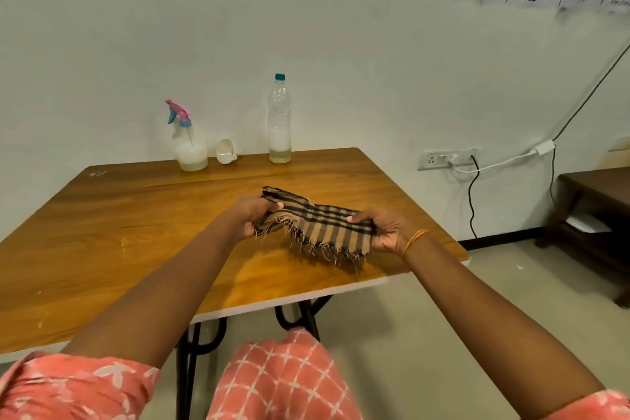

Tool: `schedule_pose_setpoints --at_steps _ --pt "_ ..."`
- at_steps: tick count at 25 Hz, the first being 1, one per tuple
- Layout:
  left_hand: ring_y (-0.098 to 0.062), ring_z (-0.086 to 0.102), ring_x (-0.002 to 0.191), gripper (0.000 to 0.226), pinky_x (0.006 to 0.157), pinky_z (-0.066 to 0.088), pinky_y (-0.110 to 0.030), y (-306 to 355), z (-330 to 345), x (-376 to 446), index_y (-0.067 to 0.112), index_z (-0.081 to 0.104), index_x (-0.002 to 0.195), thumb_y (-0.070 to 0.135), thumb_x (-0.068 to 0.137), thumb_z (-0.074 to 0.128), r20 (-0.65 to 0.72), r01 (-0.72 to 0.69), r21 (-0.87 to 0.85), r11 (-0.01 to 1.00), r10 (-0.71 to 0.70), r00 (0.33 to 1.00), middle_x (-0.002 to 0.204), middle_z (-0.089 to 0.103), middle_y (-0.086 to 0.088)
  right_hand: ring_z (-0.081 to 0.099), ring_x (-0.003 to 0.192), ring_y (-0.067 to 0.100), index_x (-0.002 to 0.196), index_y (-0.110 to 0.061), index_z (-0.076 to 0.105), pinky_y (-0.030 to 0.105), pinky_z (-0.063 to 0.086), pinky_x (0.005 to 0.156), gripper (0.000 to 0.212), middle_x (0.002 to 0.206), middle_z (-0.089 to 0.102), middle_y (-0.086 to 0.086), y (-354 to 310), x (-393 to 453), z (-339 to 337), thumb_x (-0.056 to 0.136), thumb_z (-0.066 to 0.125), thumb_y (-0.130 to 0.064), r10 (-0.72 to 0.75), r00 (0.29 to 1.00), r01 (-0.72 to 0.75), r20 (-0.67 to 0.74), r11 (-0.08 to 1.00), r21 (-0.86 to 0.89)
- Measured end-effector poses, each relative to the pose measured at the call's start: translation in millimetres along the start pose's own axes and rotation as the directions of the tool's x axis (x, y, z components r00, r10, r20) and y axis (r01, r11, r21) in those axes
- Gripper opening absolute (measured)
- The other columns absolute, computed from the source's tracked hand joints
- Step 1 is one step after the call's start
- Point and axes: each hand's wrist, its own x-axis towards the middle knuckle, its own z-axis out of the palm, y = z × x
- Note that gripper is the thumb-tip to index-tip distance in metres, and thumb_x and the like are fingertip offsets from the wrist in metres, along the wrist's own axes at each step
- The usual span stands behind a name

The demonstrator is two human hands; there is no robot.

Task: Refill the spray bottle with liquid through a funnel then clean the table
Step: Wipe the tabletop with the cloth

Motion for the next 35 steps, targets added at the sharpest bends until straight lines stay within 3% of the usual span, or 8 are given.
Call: schedule_pose_setpoints --at_steps 10,13,17,24,26,29,31,35 --pt "-0.032 0.069 0.088 0.028 0.074 0.059 -0.043 52 54 239 0.003 0.057 0.112 0.003 0.085 0.063 -0.161 0.104 -0.135 0.985 -0.126 0.979 0.103 0.068 -0.019 0.068 0.087 0.036 0.107 0.002 0.057 0.043 0.059 0.067 0.028 0.104 0.066 0.024 -142 219 -58 0.080 0.065 0.005 -0.168 0.926 0.125 -0.337 0.981 -0.146" --pt "-0.022 0.062 0.094 0.049 0.068 0.055 -0.032 73 71 266 0.008 0.048 0.132 -0.010 0.086 0.052 -0.207 0.027 -0.034 0.999 -0.034 0.978 0.112 0.060 -0.008 0.064 0.096 0.037 0.118 0.008 0.055 0.043 0.059 0.069 0.037 0.114 0.063 0.025 -174 260 -65 0.082 0.053 0.014 -0.118 0.925 0.073 -0.361 0.988 -0.137" --pt "-0.025 0.047 0.125 0.089 0.094 0.050 -0.033 108 90 295 0.029 0.036 0.144 -0.021 0.074 0.059 -0.164 -0.114 0.112 0.987 0.131 0.978 0.144 0.041 -0.003 0.062 0.077 0.024 0.104 0.003 0.063 0.033 0.053 0.063 0.032 0.107 0.064 0.021 -218 302 -61 0.082 0.047 0.018 -0.151 0.884 0.022 -0.443 0.959 -0.283" --pt "-0.010 0.053 0.068 0.050 0.058 0.049 -0.021 134 101 375 0.022 0.060 0.117 -0.011 0.079 0.057 -0.313 -0.018 0.282 0.959 0.110 0.943 0.103 0.065 -0.004 0.063 0.094 0.026 0.113 0.002 0.063 0.037 0.056 0.081 0.033 0.108 0.065 0.013 -259 389 -57 0.083 0.056 0.012 -0.244 0.844 0.040 -0.477 0.916 -0.399" --pt "-0.017 0.060 0.092 0.039 0.077 0.056 -0.031 123 94 400 0.021 0.057 0.108 0.005 0.075 0.068 -0.288 0.042 0.485 0.874 0.114 0.951 0.109 0.065 -0.005 0.062 0.104 0.031 0.110 0.006 0.062 0.044 0.052 0.094 0.029 0.115 0.065 0.020 -254 406 -63 0.082 0.054 0.010 -0.261 0.838 -0.039 -0.479 0.847 -0.530" --pt "-0.035 0.031 0.139 0.077 0.113 0.033 -0.042 104 91 410 0.012 0.029 0.145 0.027 0.082 0.070 -0.231 0.132 0.736 0.664 0.063 0.971 0.153 0.023 -0.021 0.062 0.094 0.029 0.105 0.001 0.061 0.042 0.054 0.087 0.030 0.102 0.067 0.017 -241 409 -66 0.079 0.049 0.008 -0.287 0.858 -0.119 -0.425 0.696 -0.709" --pt "-0.038 0.010 0.145 0.075 0.117 0.023 -0.044 112 97 392 0.008 0.017 0.149 0.023 0.090 0.060 -0.175 0.088 0.791 0.605 0.087 0.981 0.157 0.000 -0.022 0.059 0.095 0.027 0.114 -0.009 0.057 0.031 0.050 0.081 0.035 0.102 0.061 0.009 -236 397 -60 0.082 0.052 0.004 -0.300 0.890 -0.117 -0.343 0.578 -0.808" --pt "-0.033 0.006 0.147 0.068 0.119 0.015 -0.043 138 111 348 0.007 0.018 0.149 0.011 0.092 0.055 -0.079 -0.025 0.775 0.632 0.137 0.987 0.159 0.005 -0.016 0.055 0.111 0.030 0.124 -0.011 0.052 0.037 0.050 0.092 0.043 0.127 0.054 0.011 -236 362 -43 0.081 0.059 -0.003 -0.271 0.946 -0.140 -0.177 0.149 -0.979"
